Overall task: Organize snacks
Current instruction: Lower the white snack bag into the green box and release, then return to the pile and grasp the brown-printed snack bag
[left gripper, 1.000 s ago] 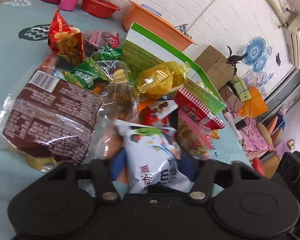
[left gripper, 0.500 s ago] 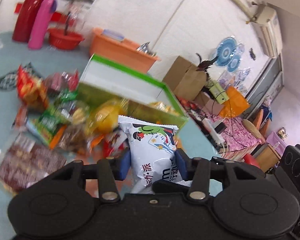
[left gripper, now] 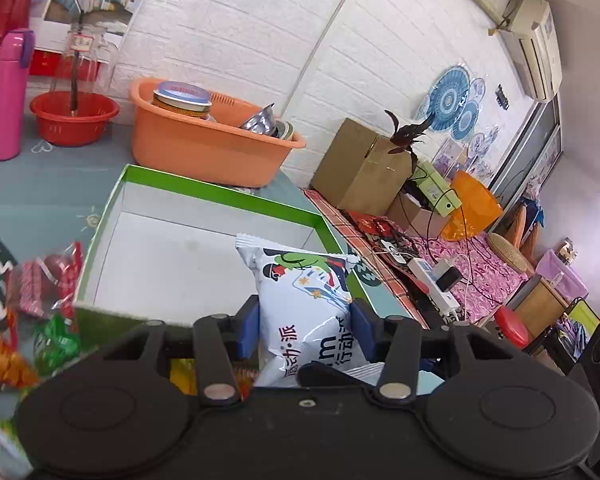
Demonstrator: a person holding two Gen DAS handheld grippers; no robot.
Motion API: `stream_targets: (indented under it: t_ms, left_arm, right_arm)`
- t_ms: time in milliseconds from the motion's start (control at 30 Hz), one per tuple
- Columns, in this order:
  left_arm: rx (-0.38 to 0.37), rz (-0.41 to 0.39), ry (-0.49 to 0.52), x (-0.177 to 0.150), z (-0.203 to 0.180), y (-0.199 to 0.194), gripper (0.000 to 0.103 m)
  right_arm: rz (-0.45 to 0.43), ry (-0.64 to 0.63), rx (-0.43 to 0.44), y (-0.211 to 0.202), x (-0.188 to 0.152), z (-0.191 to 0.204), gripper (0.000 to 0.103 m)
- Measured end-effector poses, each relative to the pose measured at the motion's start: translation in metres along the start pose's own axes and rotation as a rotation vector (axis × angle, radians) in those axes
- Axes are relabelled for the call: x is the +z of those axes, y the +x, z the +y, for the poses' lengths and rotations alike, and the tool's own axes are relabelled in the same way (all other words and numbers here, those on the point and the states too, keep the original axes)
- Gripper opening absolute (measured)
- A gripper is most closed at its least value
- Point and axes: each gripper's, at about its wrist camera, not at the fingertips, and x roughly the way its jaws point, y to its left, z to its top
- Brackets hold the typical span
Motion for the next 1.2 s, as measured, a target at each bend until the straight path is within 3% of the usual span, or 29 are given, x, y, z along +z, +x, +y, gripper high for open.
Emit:
stream_targets:
  t_ms: [200, 333, 400, 433, 467, 600, 800, 1000, 1200]
  left_arm:
    - [-0.017, 0.057, -0.058, 0.03, 0.021, 0.048, 0.065]
    - [0.015, 0.091, -0.057, 0.034, 0.03, 0.072, 0.066]
    - [0.031, 0.112, -0.056, 0.034, 0.034, 0.083, 0.086]
    - [0.028, 0.122, -0.065, 0.034, 0.035, 0.087, 0.103]
    - [0.033, 0.125, -0.074, 0.034, 0.036, 0.087, 0.103]
    - [0.062, 0.061, -0.022, 0.034, 0.031, 0.075, 0.103]
    - [0.07, 0.033, -0.021, 0.029, 0.02, 0.042, 0.103]
    - [0.11, -0.023, 0.027, 0.001, -0.003, -0.017, 0.103]
    - [0.116, -0.028, 0.032, -0.046, 0.0, -0.068, 0.103]
  right_arm:
    - [0.002, 0.064, -0.021, 0.032, 0.004, -0.036, 0.07]
    - [0.029, 0.091, -0.017, 0.053, -0.002, -0.053, 0.07]
    - [0.041, 0.096, -0.012, 0.062, -0.006, -0.057, 0.074]
    - [0.048, 0.094, -0.015, 0.065, -0.009, -0.058, 0.079]
    - [0.061, 0.091, -0.022, 0.069, -0.011, -0.059, 0.1]
    - [0.071, 0.043, -0.067, 0.066, -0.017, -0.055, 0.103]
    - [0.035, 0.021, -0.114, 0.029, -0.009, -0.043, 0.103]
    - [-0.043, 0.081, -0.067, -0.028, -0.009, -0.021, 0.103]
    - [0.003, 0.158, 0.01, -0.049, -0.025, 0.003, 0.103]
